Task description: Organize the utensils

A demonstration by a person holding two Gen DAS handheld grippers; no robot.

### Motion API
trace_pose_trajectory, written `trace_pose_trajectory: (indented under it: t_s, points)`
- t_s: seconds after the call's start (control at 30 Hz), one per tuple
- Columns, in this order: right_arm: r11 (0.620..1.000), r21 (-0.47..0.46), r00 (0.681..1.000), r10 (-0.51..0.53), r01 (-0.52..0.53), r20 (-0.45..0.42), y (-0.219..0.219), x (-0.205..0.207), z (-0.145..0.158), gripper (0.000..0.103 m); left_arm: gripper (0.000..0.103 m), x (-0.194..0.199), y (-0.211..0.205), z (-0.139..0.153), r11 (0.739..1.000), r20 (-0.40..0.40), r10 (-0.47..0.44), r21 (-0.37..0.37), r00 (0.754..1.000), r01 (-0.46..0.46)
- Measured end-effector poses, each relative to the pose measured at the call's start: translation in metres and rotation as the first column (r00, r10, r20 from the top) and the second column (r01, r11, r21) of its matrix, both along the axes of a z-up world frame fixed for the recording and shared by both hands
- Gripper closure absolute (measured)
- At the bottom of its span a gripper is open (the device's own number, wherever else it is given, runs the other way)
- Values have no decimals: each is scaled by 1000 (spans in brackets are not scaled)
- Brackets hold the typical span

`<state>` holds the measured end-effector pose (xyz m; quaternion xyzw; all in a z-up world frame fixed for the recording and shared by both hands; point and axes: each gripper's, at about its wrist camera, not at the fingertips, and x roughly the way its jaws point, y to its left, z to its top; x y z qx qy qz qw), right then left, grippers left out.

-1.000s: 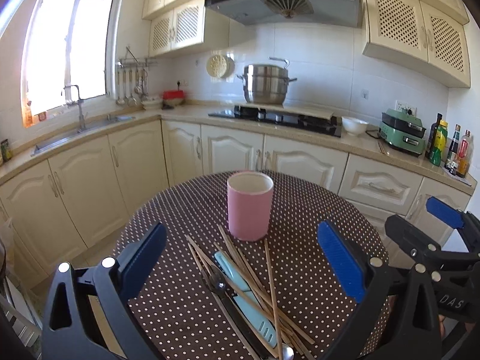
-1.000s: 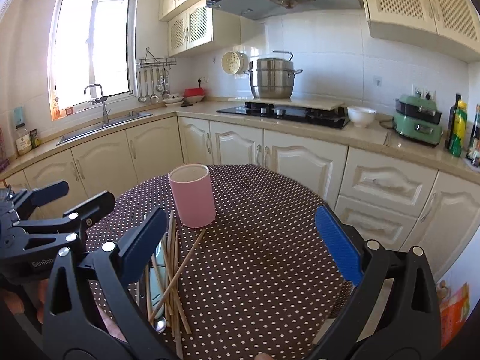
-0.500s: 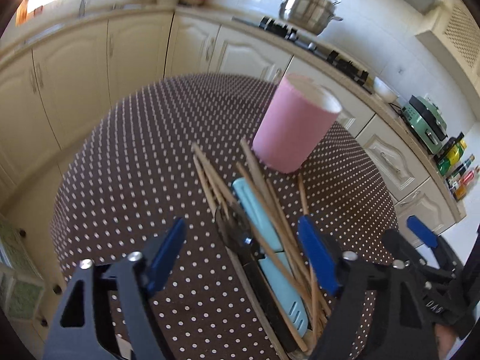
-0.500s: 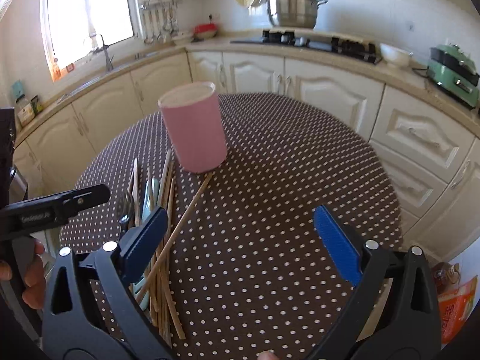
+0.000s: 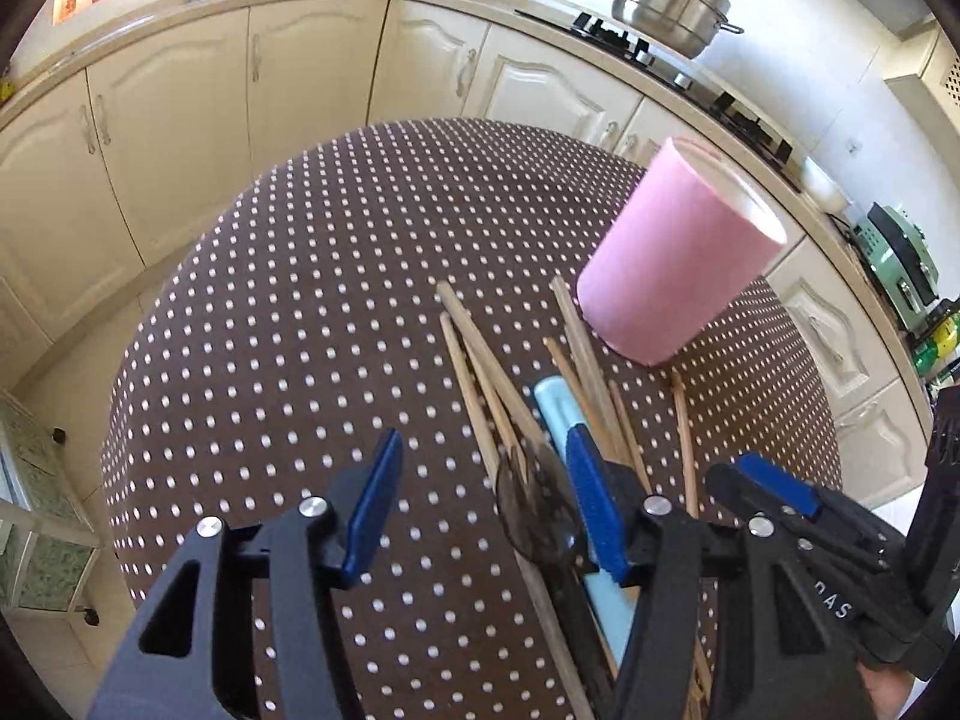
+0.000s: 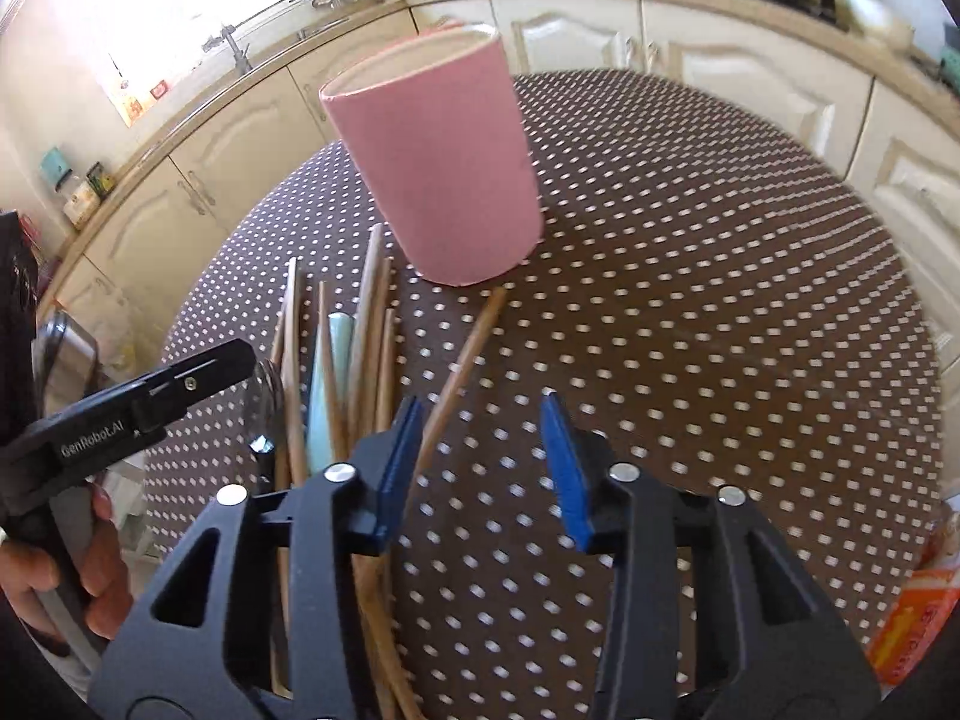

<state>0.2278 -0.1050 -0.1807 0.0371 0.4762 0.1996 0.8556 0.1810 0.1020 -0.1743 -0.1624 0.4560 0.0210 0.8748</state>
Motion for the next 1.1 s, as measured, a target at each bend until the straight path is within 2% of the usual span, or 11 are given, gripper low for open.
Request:
trace_pose_trajectory:
  t_s: [0.13, 0.2, 0.3, 0.37, 0.47, 0.53, 0.7, 1.1]
  points:
    - [1000, -5, 998, 17, -17, -58, 9, 14, -11, 73, 55, 8, -3, 5, 1000, -6, -1, 28, 1000, 1]
    - [1000, -19, 998, 17, -18, -58, 12, 17, -12, 76, 60, 13, -3, 5, 1000, -17, -7, 12, 1000, 7]
    - [998, -42, 997, 34, -37, -72, 18, 23, -12, 78, 61, 20, -1, 5, 1000, -37, -2, 4, 999, 2]
    - [996, -64, 996, 50, -55, -79, 24, 28, -11, 89, 63, 26, -1, 6, 1000, -49, 0, 0, 999, 0]
    - [996, -63, 995, 57, -63, -87, 22, 33, -9, 96, 69, 31, -3, 5, 1000, -68, -2, 8, 998, 2]
    - [997, -48, 994, 59, -64, -94, 19, 38, -10, 96, 77, 35, -2, 3, 1000, -86, 7, 12, 996, -6]
    - [996, -54, 995, 60, -64, -85, 15, 43, -9, 97, 83, 50, 1, -2, 1000, -118, 27, 15, 993, -25]
    - [996, -56, 994, 65, -70, -90, 10, 47, -8, 97, 84, 74, -9, -12, 999, -161, 27, 36, 987, -21]
